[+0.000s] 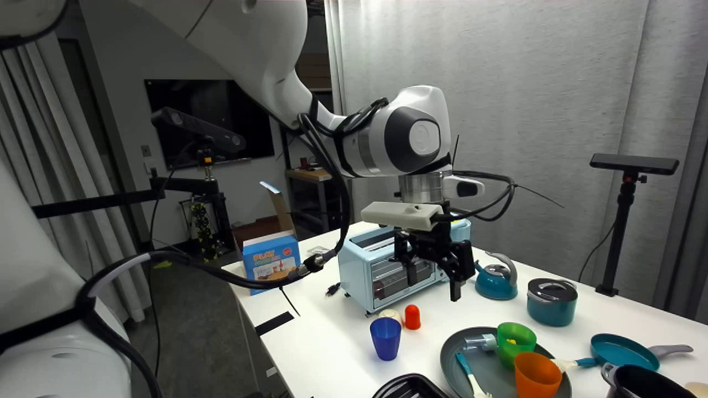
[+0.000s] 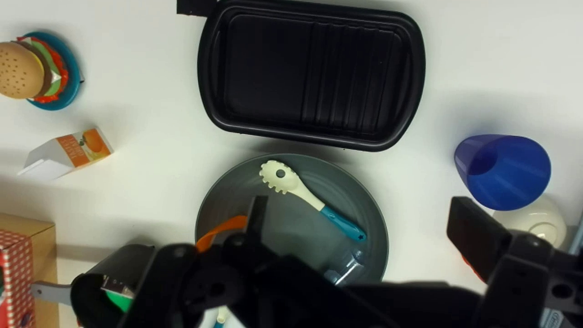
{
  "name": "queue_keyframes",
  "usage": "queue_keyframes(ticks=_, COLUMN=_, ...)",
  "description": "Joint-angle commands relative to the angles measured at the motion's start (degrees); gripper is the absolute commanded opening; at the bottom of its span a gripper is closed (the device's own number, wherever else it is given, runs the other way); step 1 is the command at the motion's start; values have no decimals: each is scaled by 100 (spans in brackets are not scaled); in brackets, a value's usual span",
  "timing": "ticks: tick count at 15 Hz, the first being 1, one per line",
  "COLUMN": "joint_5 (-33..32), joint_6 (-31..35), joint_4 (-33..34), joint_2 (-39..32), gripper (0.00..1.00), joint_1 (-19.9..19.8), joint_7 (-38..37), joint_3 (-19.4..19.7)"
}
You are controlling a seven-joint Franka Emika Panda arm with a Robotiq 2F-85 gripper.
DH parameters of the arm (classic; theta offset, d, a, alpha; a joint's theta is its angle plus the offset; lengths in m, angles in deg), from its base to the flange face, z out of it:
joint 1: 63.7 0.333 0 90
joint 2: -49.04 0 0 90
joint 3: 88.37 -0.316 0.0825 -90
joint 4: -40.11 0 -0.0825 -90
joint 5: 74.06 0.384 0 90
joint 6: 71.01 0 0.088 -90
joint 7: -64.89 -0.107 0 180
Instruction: Take the brush on the plate and put it in the orange cup
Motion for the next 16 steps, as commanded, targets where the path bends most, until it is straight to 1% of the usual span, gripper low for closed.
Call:
queue_keyframes(ticks=1, joint_5=-313, joint_6=-109, joint_4=311, joint_2=-333, gripper=100, joint_1=-21, joint_7=509, joint_3=88)
queue_keyframes(ticks=9, joint_5=-705, joint_6=270, joint_4=520, joint_2=-848, gripper=100, joint_1=-21, joint_7=1379, joint_3=195)
queue_keyframes(ticks=16, joint_5=-710, joint_6=836, joint_4=679, joint_2=-1512, gripper=100, joint_1=-57, joint_7=1870, joint_3=274)
